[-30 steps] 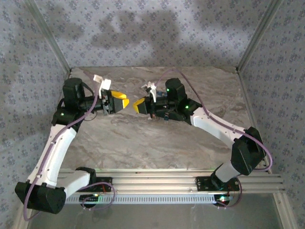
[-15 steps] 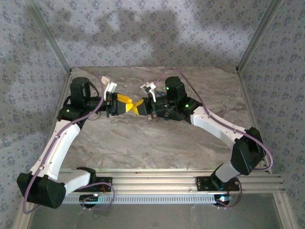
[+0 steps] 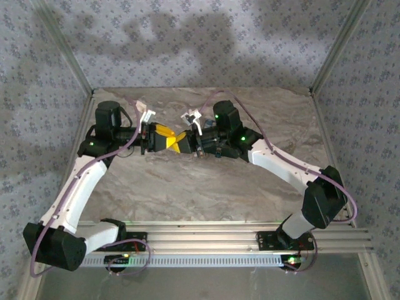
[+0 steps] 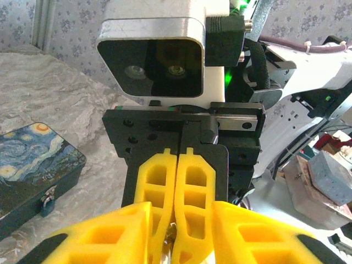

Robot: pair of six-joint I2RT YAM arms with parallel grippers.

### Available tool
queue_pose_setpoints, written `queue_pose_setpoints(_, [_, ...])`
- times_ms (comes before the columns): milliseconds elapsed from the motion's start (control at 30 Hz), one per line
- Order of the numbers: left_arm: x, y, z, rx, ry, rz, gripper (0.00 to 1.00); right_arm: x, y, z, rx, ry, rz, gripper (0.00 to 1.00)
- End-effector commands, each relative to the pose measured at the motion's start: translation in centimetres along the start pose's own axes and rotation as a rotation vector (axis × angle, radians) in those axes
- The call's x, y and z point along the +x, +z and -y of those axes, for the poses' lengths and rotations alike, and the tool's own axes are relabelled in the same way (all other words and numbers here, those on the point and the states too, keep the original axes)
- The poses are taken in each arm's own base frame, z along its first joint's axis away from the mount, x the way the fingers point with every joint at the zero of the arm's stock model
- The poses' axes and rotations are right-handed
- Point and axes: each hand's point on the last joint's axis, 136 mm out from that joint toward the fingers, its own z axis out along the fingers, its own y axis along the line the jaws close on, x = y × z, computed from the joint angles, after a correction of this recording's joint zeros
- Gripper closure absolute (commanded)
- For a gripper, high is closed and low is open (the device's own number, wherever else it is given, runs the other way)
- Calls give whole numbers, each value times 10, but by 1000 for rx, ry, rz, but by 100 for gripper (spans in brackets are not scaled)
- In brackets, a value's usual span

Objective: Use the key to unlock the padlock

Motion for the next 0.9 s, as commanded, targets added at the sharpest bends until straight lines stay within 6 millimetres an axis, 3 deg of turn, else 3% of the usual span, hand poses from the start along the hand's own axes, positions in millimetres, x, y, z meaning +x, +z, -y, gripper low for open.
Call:
queue_pose_setpoints(0, [3,1,8,46,20,-14,70,-10,1,-9,-29,-34,2,100])
queue_pose_setpoints(233, [6,3,5,41,-9,-27,77,-9,3,-10,-33,-32,-5,100])
queue_pose_setpoints(400, [10,6,1,35,-43,-46,100,-8,6,-10,-37,-25,-16,100])
queue_pose_setpoints(633, [12,6,-1,3,-56,-59,100,-4,8,-1,6,-19,-25,100])
queue_pose_setpoints(767, [13,4,-13,-65,-95,-69,100,-4,0,19,143,-19,-11,54])
queue_pose_setpoints(800, [14,2,-19,-100,-114,-74,100,-6,-5,24,178,-19,0,46])
queue_pose_setpoints(867, [17,-2,-32,-170,-149,-85,100,-8,-14,28,210,-18,17,40])
